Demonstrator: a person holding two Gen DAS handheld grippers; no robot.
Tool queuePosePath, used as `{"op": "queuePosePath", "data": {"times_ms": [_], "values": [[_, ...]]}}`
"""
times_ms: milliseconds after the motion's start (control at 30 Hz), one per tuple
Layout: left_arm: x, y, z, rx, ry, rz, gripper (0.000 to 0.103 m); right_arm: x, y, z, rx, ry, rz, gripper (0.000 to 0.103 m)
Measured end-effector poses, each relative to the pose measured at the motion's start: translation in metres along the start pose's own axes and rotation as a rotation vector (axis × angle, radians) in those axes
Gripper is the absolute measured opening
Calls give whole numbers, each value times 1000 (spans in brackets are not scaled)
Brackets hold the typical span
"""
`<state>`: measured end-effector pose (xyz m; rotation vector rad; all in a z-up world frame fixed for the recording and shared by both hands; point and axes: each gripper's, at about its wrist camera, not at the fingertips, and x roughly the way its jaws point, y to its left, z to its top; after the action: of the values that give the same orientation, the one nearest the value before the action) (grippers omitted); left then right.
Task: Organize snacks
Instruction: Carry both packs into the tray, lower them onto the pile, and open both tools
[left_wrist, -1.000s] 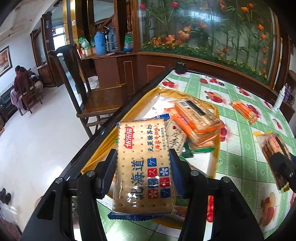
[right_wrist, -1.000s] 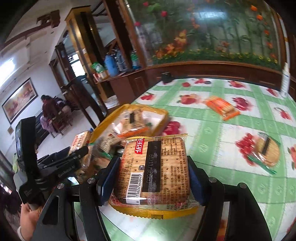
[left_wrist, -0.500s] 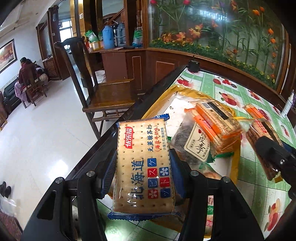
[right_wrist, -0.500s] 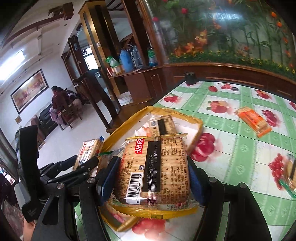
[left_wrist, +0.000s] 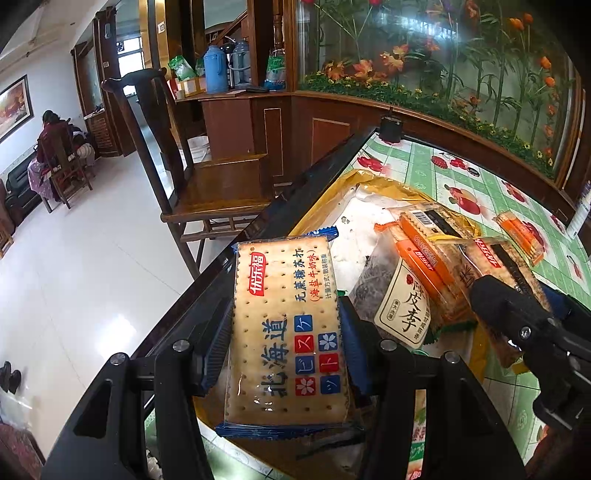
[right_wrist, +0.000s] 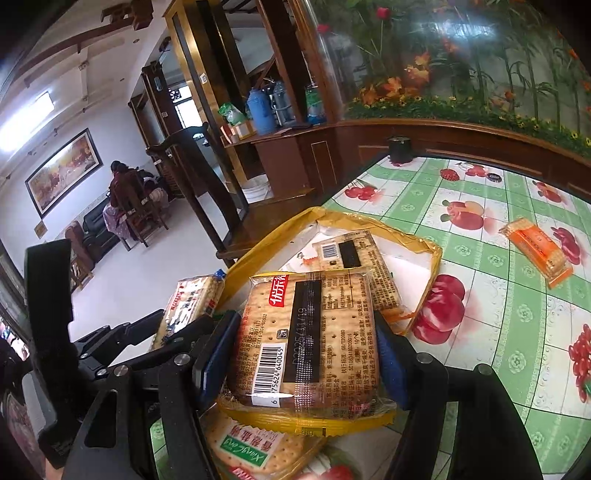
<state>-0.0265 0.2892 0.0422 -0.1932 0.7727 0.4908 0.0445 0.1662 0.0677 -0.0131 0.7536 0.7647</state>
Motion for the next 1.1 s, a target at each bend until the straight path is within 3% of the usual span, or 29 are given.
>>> {"op": "queuePosePath", "data": {"times_ms": [433,700,1100], "values": [[1,2,6,-8,-8,5,54,22,-2,3,-4,23,-16,70],[-1,11,9,-31,-19,10,54,15,10,-3,-9,47,38,70],[4,4,5,-13,9,-17,54,40,-10,9,-10,46,-75,69]]}}
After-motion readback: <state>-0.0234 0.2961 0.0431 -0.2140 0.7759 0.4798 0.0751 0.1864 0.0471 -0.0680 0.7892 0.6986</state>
